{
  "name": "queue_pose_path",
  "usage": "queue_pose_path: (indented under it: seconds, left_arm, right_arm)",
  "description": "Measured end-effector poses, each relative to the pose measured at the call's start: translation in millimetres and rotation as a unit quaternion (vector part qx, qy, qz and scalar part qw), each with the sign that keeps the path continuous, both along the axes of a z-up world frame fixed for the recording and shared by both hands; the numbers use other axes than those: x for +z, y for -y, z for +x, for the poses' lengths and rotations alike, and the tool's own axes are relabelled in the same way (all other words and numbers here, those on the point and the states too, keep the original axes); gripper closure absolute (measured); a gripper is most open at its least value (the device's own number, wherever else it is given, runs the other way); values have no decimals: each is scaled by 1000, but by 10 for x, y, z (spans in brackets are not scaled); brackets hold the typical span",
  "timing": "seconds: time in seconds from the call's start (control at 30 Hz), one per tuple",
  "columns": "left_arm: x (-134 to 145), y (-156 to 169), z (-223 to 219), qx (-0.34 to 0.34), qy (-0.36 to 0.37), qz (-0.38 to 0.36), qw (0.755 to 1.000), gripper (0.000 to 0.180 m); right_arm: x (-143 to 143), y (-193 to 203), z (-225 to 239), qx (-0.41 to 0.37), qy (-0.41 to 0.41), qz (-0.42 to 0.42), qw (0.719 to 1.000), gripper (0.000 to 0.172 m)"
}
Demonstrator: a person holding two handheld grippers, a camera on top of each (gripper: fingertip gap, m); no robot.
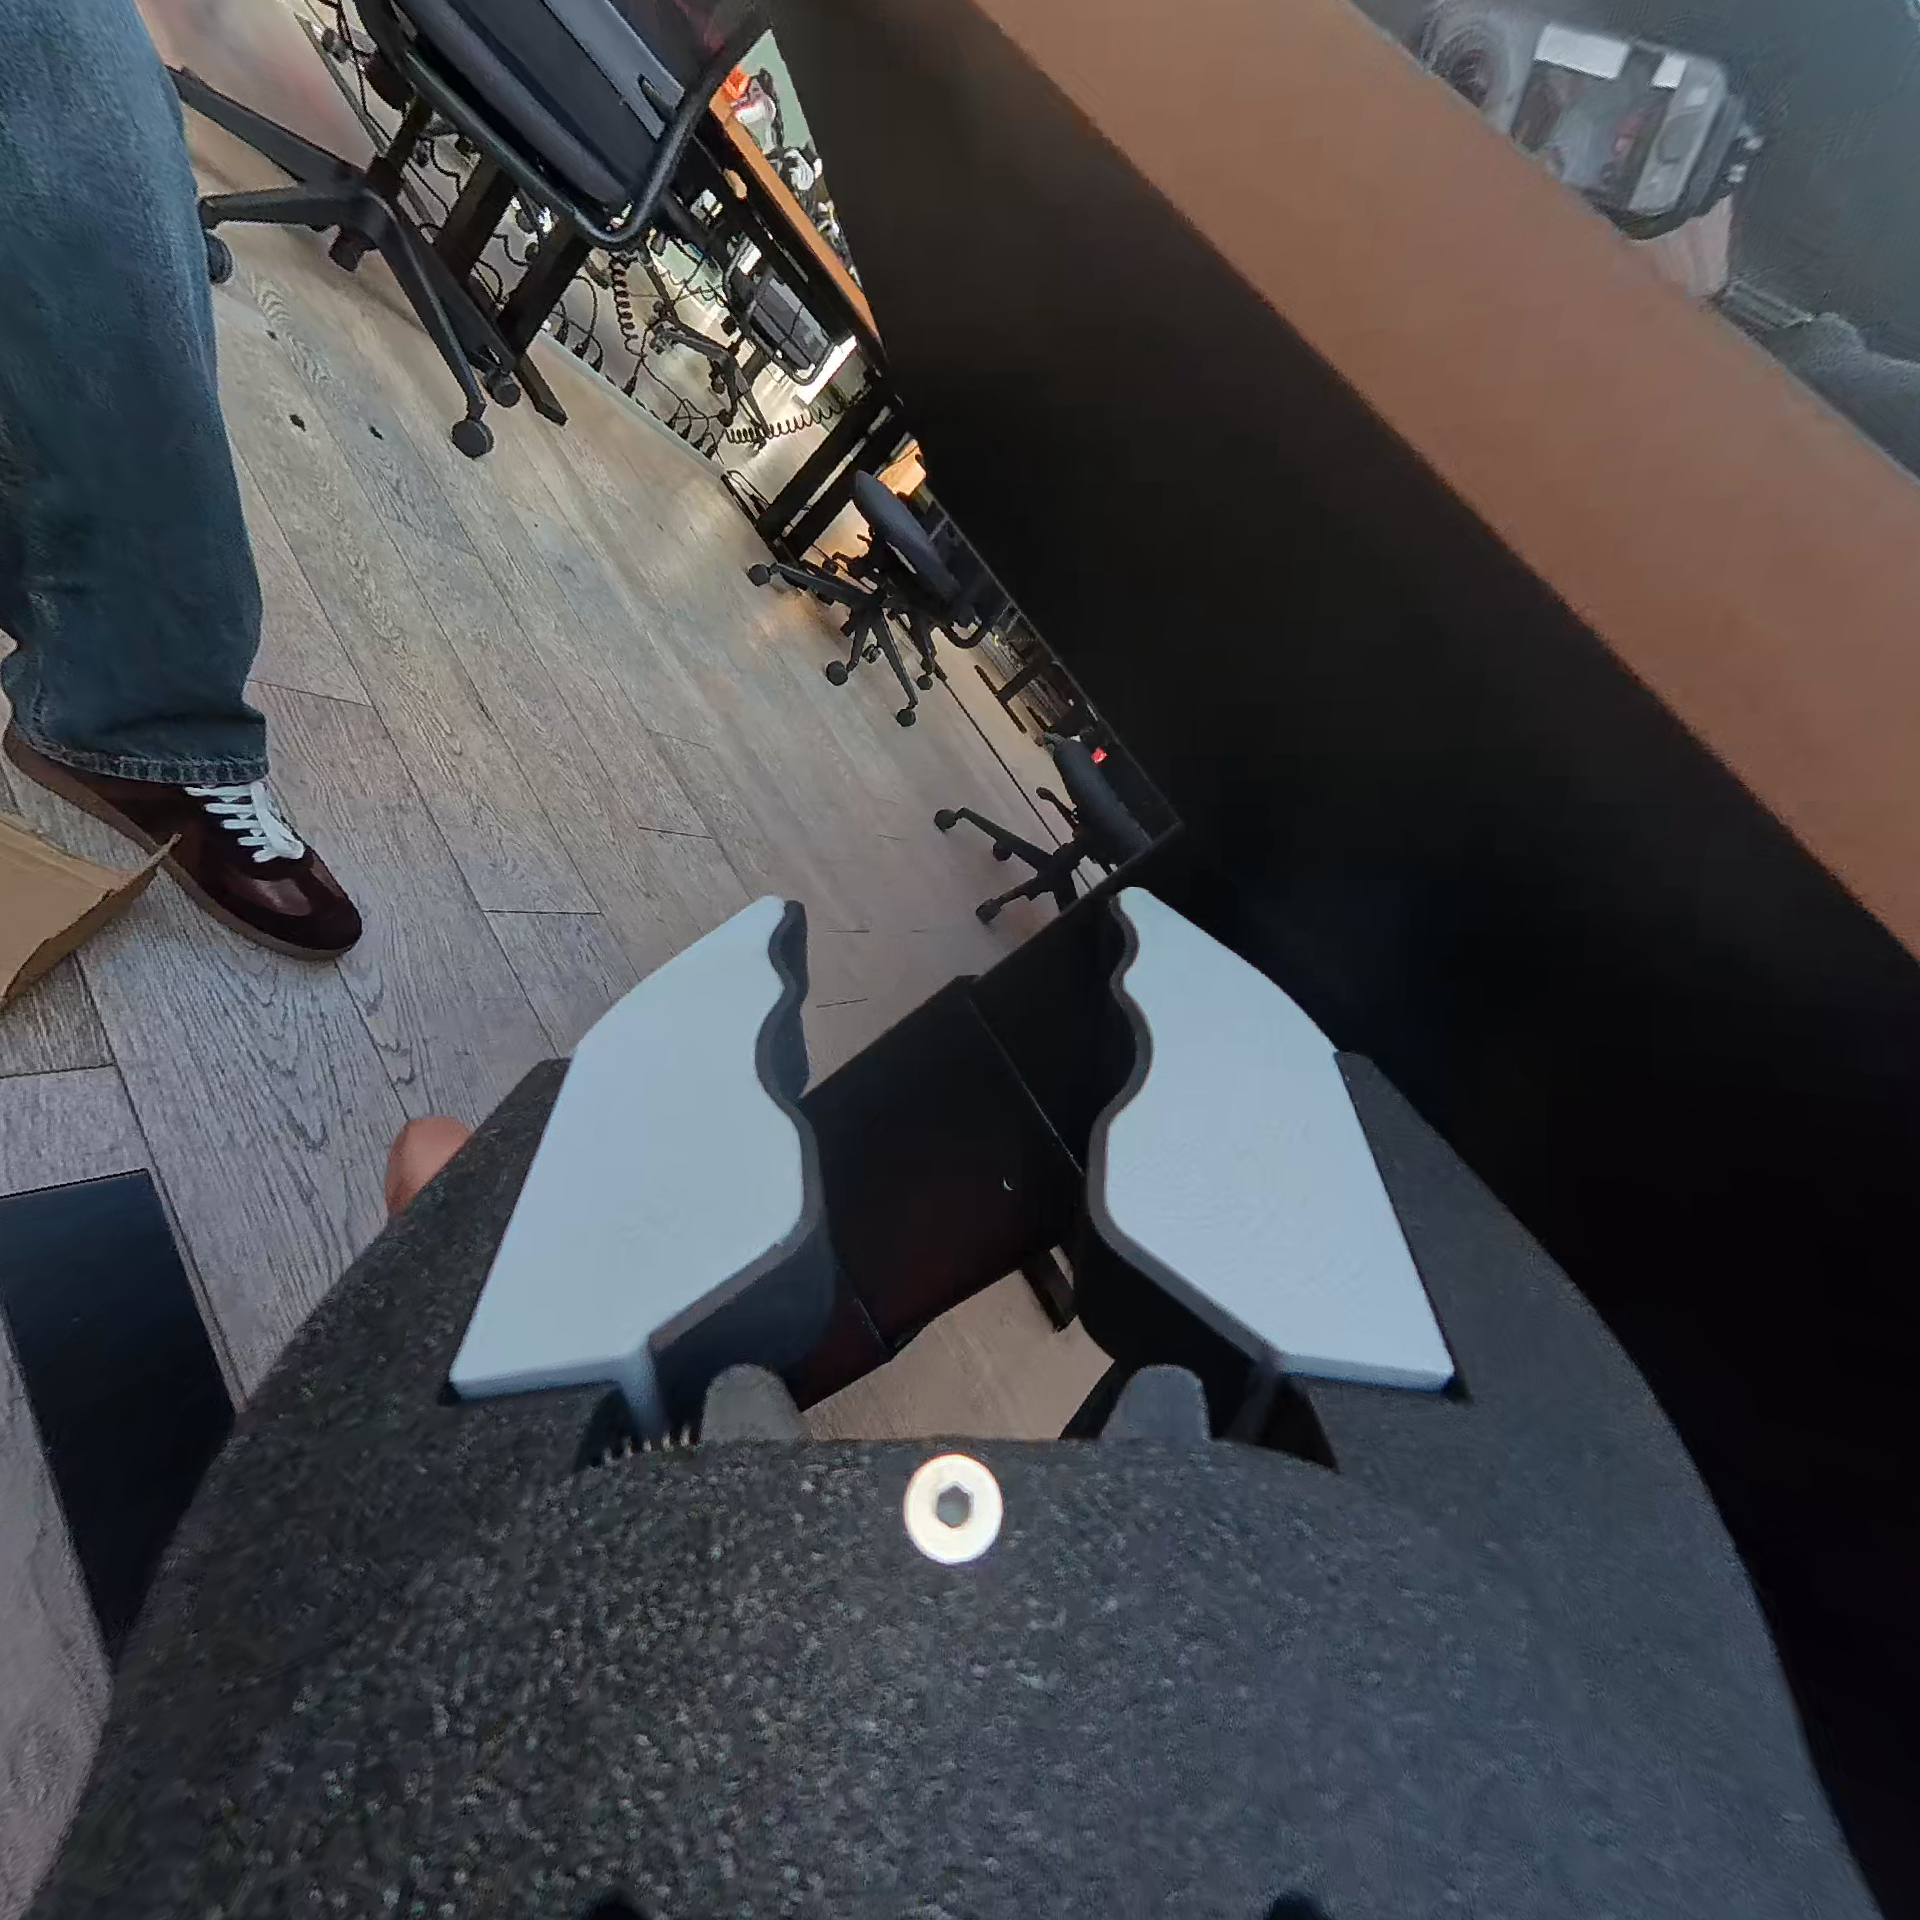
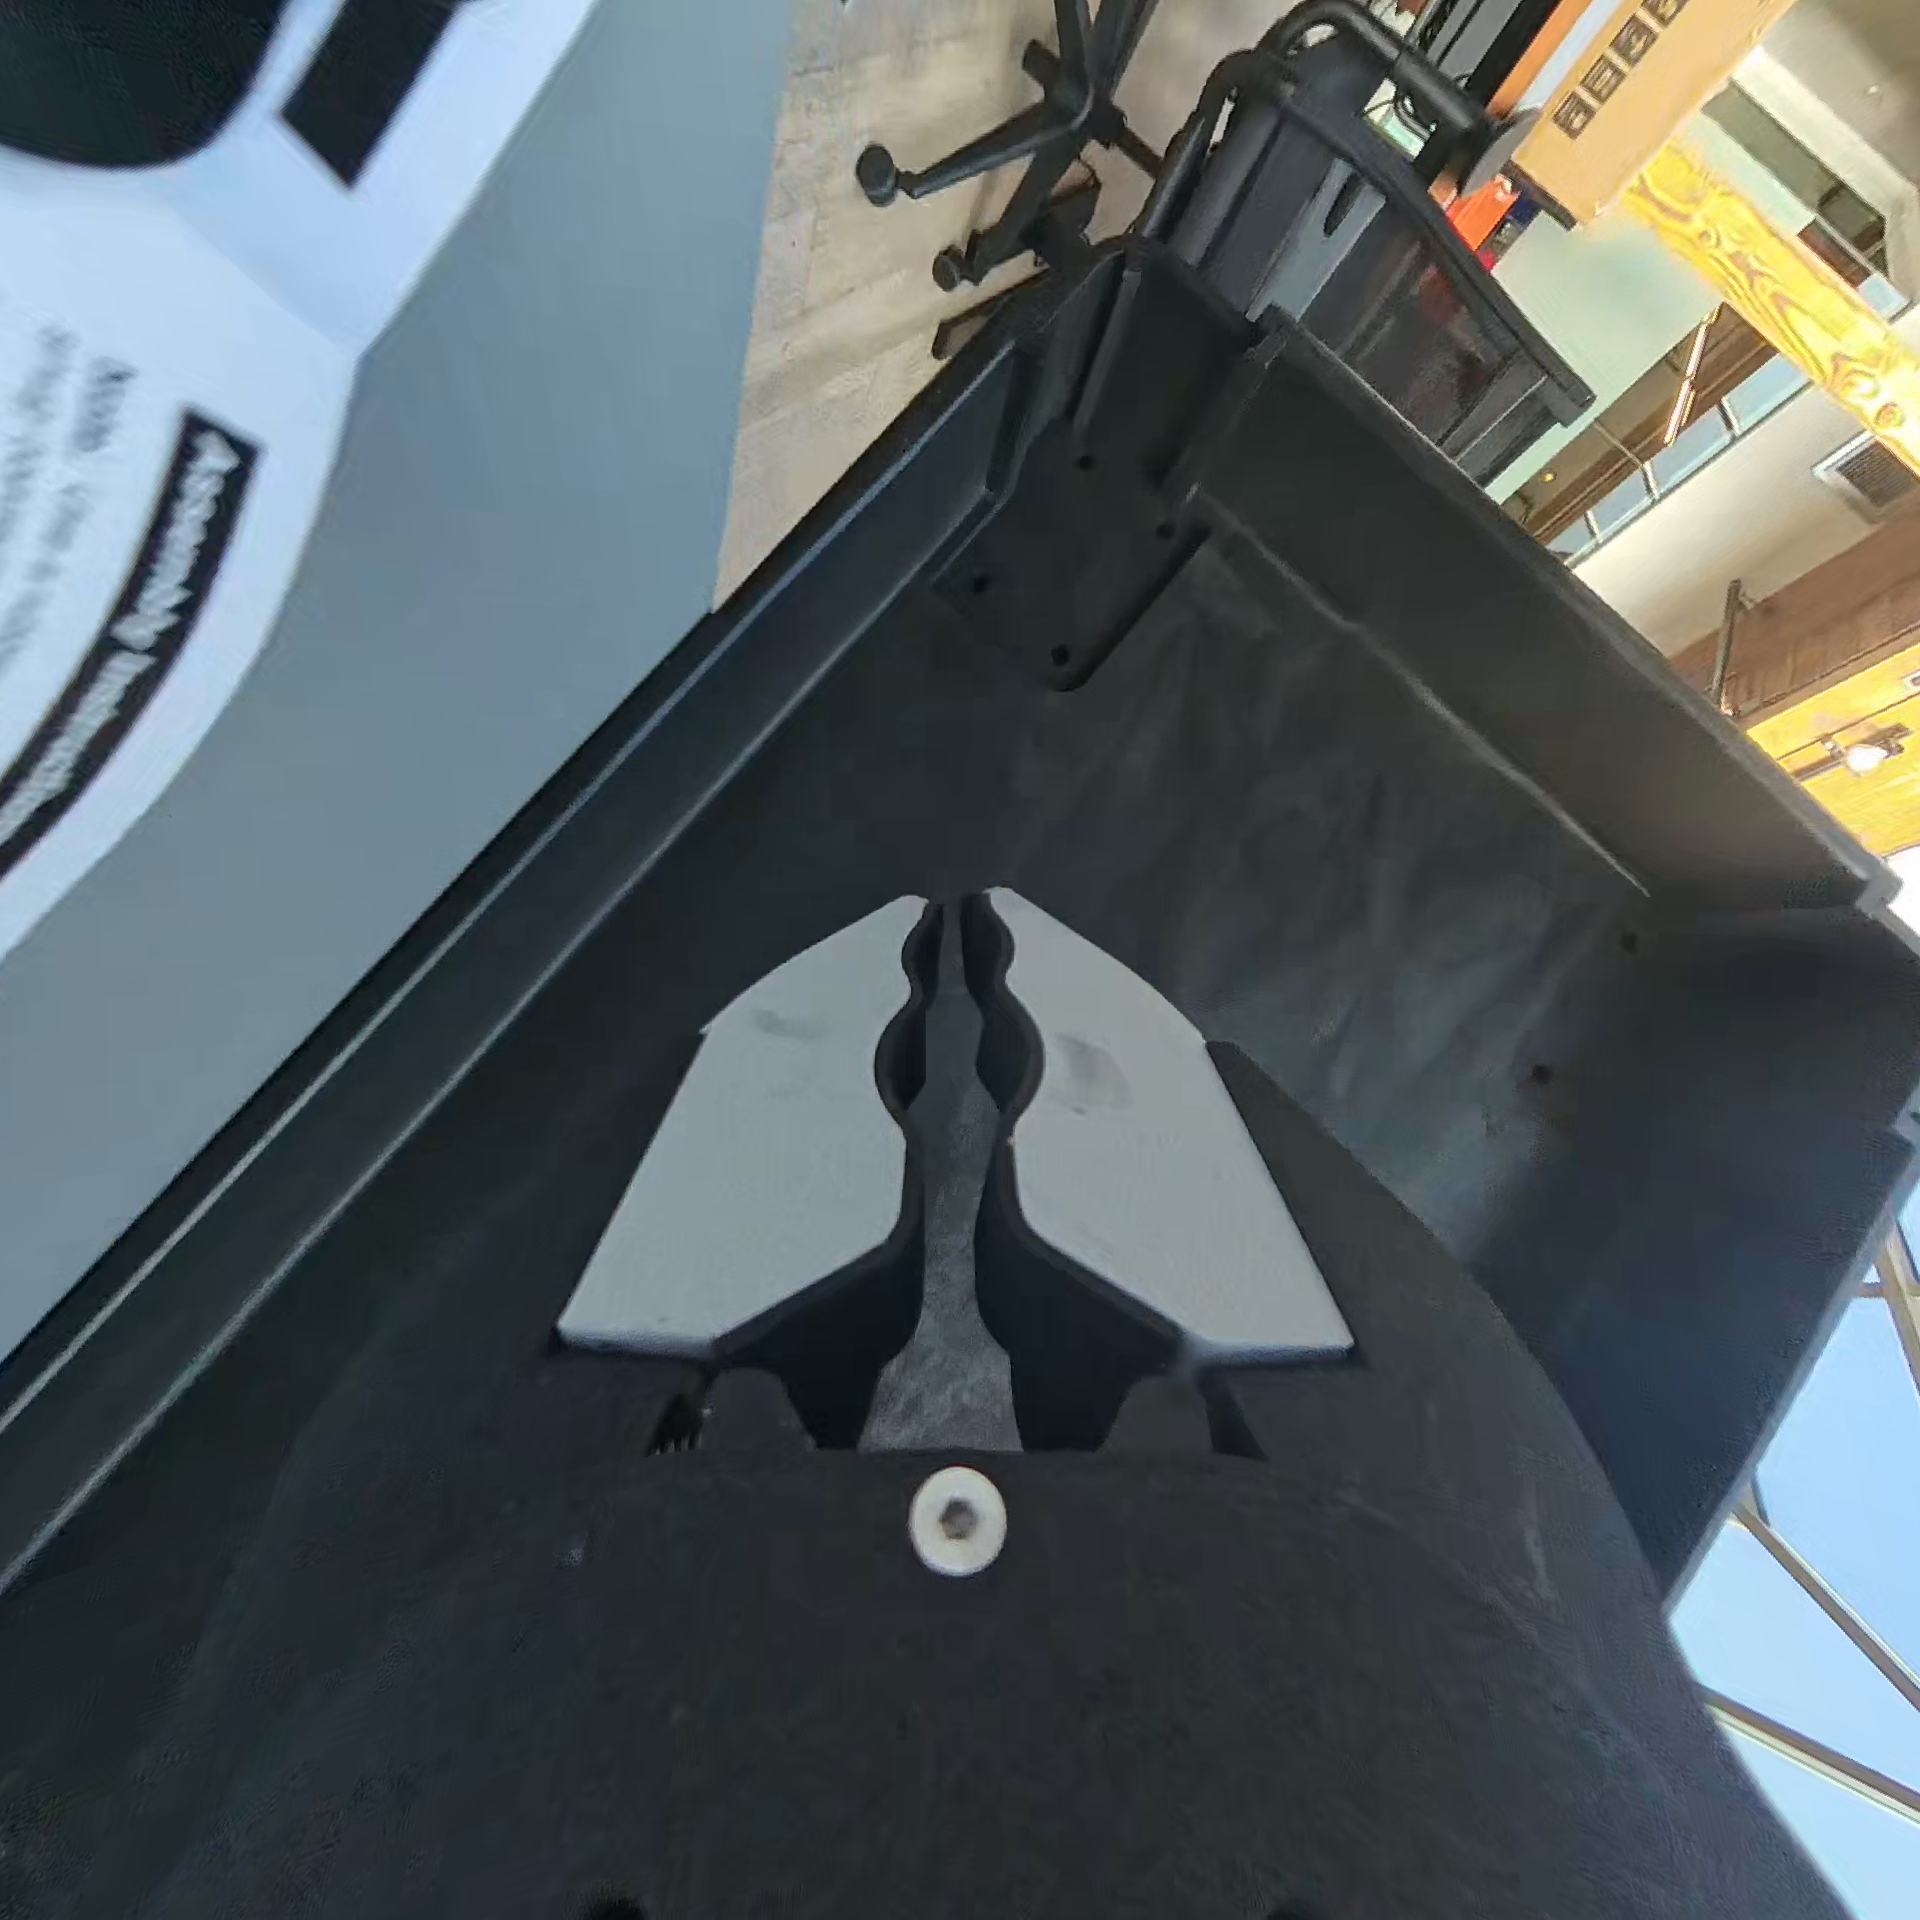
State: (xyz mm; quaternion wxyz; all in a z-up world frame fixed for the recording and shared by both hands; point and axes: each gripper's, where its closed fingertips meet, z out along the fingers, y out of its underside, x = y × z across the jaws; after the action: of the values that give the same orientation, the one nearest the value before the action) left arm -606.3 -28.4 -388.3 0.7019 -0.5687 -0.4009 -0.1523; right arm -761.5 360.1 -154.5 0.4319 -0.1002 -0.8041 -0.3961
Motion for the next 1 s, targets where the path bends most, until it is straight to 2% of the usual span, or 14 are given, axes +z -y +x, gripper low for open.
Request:
queue_pose_path:
  seconds: [0.17,0.33,0.5,0.6,0.77,0.8,0.9,1.0]
  left_arm:
    - [-70,-32,-205,-6,-12,-23,1000,127]
    - [-170,-13,-452,-14,0,-27,1000,127]
    - [-303,65,-548,-21,4,-44,999,127]
    - [-357,152,-550,-19,14,-43,999,127]
    - [-343,268,-562,-2,32,-17,999,129]
    - [-333,267,-553,-1,29,-16,999,129]
    - [-329,219,-508,-10,28,-18,999,129]
    - [-331,182,-485,-15,28,-19,999,129]
  right_arm:
    - [-227,-271,-754,-22,-13,-14,1000,167]
    - [-453,-501,-1198,-30,-23,-28,999,165]
    - [-685,-593,-1438,-22,-13,2,1000,164]
    - [-717,-635,-1523,-24,-19,7,1000,163]
    - [-739,-720,-1591,-55,-60,-49,996,172]
    - [-768,-690,-1608,-48,-58,-58,995,172]
    - [-736,-618,-1696,5,-57,-16,998,172]
    - [-756,-572,-1744,1,-62,-29,998,172]
